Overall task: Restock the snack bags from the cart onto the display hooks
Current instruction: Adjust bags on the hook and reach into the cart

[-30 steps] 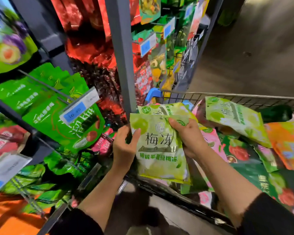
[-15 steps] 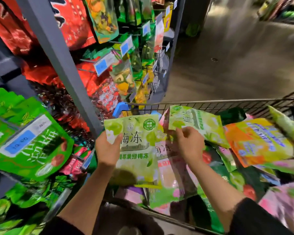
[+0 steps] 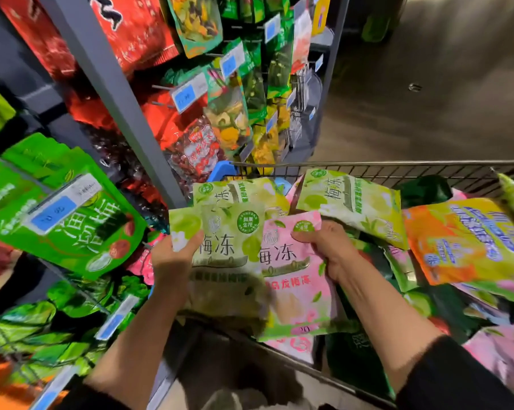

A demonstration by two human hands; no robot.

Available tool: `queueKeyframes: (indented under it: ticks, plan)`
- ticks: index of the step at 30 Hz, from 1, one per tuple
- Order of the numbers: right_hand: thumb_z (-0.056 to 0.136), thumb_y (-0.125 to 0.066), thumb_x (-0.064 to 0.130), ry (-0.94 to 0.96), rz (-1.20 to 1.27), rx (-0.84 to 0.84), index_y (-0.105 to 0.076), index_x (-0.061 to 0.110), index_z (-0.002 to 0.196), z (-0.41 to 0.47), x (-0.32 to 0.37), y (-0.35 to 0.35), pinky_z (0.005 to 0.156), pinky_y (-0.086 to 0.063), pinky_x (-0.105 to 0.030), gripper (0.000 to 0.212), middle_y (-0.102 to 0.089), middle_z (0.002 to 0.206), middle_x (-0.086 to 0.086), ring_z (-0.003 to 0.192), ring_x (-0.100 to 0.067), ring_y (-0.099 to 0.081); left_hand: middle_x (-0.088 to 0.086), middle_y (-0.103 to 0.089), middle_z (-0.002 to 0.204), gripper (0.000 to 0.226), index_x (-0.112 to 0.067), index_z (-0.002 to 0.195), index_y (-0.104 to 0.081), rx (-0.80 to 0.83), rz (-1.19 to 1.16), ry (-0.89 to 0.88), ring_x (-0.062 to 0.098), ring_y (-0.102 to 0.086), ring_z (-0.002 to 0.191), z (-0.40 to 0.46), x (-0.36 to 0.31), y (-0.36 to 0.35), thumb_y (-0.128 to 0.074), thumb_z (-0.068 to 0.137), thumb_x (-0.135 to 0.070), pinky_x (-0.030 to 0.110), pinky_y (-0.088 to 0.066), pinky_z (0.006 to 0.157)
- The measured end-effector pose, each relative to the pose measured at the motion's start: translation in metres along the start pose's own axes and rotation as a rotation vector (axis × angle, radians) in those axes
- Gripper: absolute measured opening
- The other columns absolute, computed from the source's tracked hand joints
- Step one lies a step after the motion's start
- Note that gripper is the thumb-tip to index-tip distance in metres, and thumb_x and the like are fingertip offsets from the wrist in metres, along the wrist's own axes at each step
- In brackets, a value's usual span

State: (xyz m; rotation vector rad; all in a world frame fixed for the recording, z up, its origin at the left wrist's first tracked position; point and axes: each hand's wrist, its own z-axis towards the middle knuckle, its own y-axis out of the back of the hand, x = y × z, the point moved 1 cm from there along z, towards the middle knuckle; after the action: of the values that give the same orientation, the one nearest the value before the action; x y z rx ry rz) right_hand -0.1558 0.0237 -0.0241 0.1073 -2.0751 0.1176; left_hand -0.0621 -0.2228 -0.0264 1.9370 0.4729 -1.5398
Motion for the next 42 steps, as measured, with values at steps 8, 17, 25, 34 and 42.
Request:
queueKeyframes:
  ticks: [8,17,25,34,42]
  plan:
    - [0.087,-0.057,-0.01,0.261,0.037,0.145,-0.066,0.012,0.087,-0.044,0.012,0.015,0.062,-0.059,-0.034,0.024,-0.073,0.078,-0.008,0.067,-0.022,-0.069,0.001,-0.054,0.067,0.027,-0.014,0.066,-0.053,-0.126,-0.074,-0.115,0.005,-0.048,0.059,-0.042,-0.027,-0.002,-0.07,0.085,-0.008,0.027,-0.042,0.062]
    - [0.083,-0.069,0.001,0.636,-0.083,0.176,-0.066,-0.001,0.075,-0.112,0.067,-0.013,0.061,-0.05,-0.028,0.009,-0.065,0.061,-0.002,0.061,-0.013,-0.061,0.006,-0.058,0.084,0.048,-0.017,0.082,-0.057,-0.447,-0.264,-0.22,0.019,-0.053,0.077,-0.114,-0.049,0.056,-0.074,0.066,-0.059,0.045,-0.048,0.071]
    - [0.08,-0.07,-0.005,0.884,-0.056,0.409,-0.063,0.019,0.066,-0.222,0.088,-0.103,0.055,-0.046,-0.015,0.029,-0.063,0.052,0.017,0.051,0.004,-0.054,-0.002,-0.061,0.077,0.023,-0.019,0.077,-0.059,-0.843,-0.378,-0.363,0.014,-0.051,0.075,-0.2,-0.065,0.174,-0.072,0.075,-0.037,0.033,-0.045,0.069]
    - [0.076,-0.076,0.003,1.086,-0.017,0.763,-0.067,0.025,0.069,-0.417,0.058,-0.275,0.062,-0.049,-0.023,0.024,-0.065,0.062,0.017,0.062,-0.003,-0.057,-0.003,-0.028,0.061,0.05,-0.021,0.059,-0.029,-1.293,-0.301,-0.405,0.004,-0.03,0.049,-0.34,-0.054,0.38,-0.071,0.085,-0.022,0.027,-0.026,0.052]
    - [0.071,-0.078,0.013,1.116,0.129,1.045,-0.066,0.009,0.066,-0.601,0.032,-0.415,0.064,-0.049,-0.035,0.014,-0.069,0.067,-0.006,0.066,-0.011,-0.057,-0.001,-0.028,0.057,0.051,-0.017,0.058,-0.028,-1.582,-0.149,-0.534,0.011,-0.021,0.051,-0.469,-0.072,0.545,-0.07,0.086,-0.019,0.02,-0.023,0.043]
